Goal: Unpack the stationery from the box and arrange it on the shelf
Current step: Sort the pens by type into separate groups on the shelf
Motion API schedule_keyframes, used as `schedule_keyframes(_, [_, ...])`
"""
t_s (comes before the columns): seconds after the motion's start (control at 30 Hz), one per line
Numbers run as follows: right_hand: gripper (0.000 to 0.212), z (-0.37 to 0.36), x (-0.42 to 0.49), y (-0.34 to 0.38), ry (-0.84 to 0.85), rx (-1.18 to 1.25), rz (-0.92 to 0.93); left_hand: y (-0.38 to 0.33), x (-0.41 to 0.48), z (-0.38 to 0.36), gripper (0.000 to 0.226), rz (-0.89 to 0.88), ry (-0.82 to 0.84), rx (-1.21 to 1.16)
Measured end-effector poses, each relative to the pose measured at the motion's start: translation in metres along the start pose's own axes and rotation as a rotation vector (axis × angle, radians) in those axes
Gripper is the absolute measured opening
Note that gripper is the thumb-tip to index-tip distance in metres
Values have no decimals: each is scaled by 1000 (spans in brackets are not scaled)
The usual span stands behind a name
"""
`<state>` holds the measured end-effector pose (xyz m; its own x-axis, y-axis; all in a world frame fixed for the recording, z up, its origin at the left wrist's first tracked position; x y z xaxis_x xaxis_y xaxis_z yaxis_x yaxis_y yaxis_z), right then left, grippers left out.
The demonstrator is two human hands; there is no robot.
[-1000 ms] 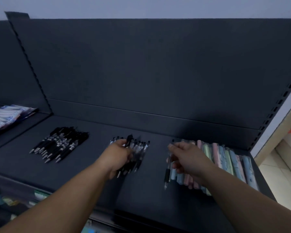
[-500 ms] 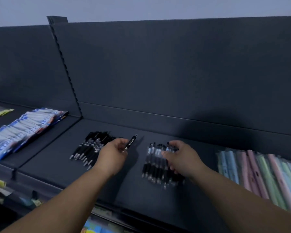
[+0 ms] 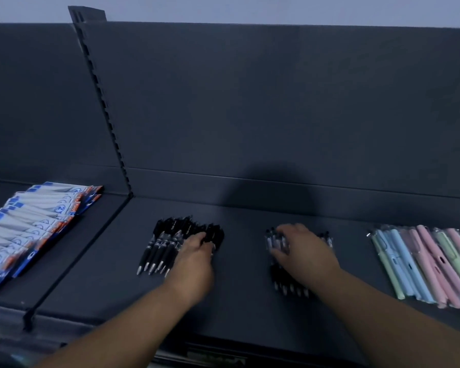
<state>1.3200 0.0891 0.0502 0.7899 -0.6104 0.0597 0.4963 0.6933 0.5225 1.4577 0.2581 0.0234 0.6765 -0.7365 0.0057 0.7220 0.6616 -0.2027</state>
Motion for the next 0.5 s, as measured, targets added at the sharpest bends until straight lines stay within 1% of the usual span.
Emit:
schedule_keyframes(0.03, [35, -5, -3, 1, 33, -52, 26, 2, 1, -3, 55, -26, -12, 31])
schedule_keyframes(0.07, [32, -10, -6, 2, 57, -105, 49, 5, 3, -4, 55, -41, -21, 56])
schedule_keyframes(0.13, [35, -13, -7, 1, 57, -181, 71, 9, 5, -5, 55, -40, -23, 82])
schedule_keyframes(0.23, [34, -10, -4, 0, 12, -248, 75, 12, 4, -7, 54, -14, -22, 70])
schedule_keyframes(0.37, [34, -10, 1, 0, -3, -274, 87, 13, -4, -4, 50, -4, -70, 41])
schedule_keyframes(0.5, [38, -10, 1, 10, -42, -190, 151, 15, -20, 2, 49, 29, -106, 31])
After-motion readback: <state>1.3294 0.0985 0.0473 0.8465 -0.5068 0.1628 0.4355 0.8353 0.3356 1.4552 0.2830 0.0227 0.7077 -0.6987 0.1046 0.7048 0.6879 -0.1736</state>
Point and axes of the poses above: each hand's wrist, its own x-axis towards the middle knuckle, its own z-axis out of the back of the hand, y = z × x, the point moved 4 cm from there along x, towards the middle knuckle, and after that the axes turned 14 degrees about x, right-handed, at the moved point
